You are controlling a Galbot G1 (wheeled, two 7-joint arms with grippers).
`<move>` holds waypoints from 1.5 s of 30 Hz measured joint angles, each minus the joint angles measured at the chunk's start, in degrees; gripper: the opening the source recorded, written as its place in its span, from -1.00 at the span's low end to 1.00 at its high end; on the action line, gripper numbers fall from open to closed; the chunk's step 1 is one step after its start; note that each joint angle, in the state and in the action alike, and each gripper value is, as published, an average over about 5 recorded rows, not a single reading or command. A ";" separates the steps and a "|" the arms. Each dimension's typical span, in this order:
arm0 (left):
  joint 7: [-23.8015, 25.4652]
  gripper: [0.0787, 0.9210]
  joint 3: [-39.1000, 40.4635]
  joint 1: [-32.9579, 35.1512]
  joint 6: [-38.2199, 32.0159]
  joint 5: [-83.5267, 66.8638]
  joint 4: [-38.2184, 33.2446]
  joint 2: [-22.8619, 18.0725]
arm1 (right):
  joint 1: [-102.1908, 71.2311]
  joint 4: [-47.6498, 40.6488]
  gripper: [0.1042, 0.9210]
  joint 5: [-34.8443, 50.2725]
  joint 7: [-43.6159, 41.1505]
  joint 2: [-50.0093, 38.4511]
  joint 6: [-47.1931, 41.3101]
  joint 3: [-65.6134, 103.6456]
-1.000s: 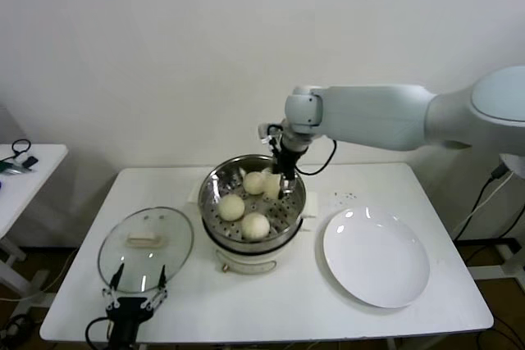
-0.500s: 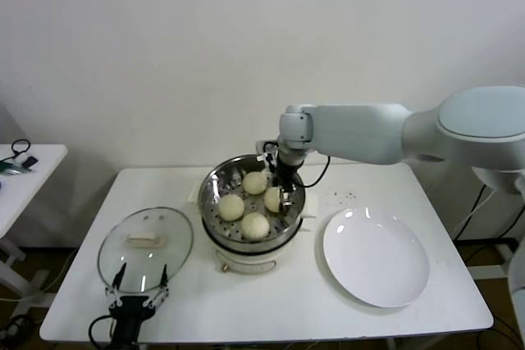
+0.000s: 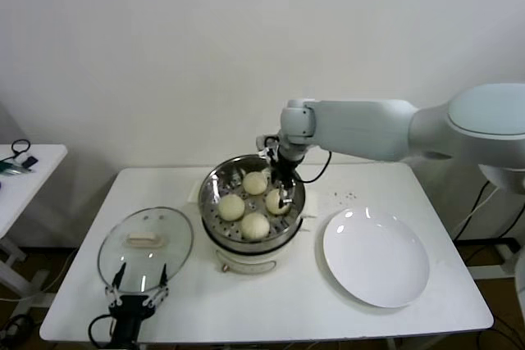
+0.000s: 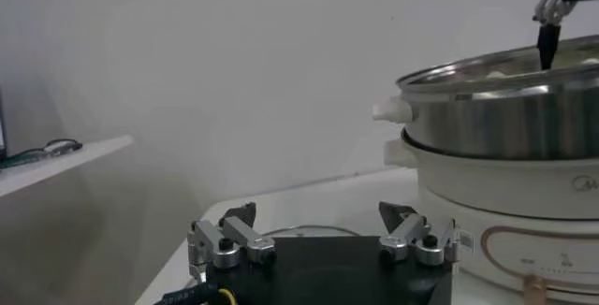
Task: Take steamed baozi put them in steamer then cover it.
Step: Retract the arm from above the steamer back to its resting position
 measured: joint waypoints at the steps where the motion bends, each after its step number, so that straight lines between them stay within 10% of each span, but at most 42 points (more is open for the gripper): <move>1: -0.01 0.77 -0.01 0.08 0.00 0.00 -0.06 0.04 | 0.33 0.34 0.76 0.01 -0.01 -0.39 0.12 0.31; 22: -0.24 0.77 -1.34 -0.26 1.14 0.33 -1.30 -0.61 | -6.37 11.43 0.76 -2.71 17.79 -20.66 13.42 17.15; 45: -0.35 0.77 -4.53 -0.76 2.36 6.42 -3.07 -1.42 | -61.54 27.48 0.76 -9.41 40.86 -36.62 24.75 74.91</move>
